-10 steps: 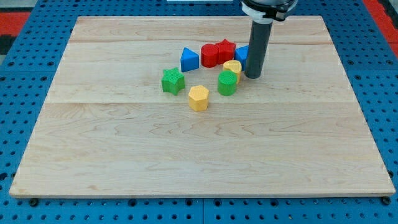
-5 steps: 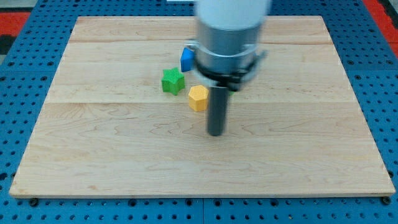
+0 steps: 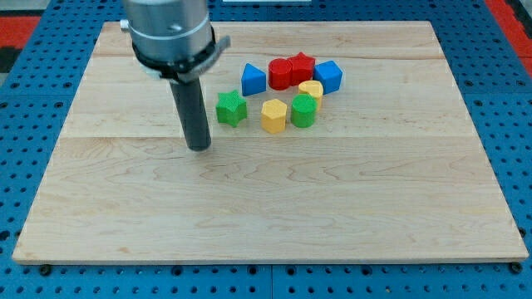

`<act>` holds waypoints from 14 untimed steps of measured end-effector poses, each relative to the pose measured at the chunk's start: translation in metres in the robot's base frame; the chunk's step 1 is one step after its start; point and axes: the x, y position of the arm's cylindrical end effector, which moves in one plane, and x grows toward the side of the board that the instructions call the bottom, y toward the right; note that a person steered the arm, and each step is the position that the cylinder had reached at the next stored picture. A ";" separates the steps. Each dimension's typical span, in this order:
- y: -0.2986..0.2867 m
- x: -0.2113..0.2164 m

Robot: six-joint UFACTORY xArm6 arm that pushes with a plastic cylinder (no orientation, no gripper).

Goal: Form a circle with the group of blocks

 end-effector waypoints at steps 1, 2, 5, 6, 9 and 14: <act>0.020 -0.027; 0.040 -0.044; -0.014 -0.086; -0.006 -0.119; 0.046 -0.125; 0.009 -0.079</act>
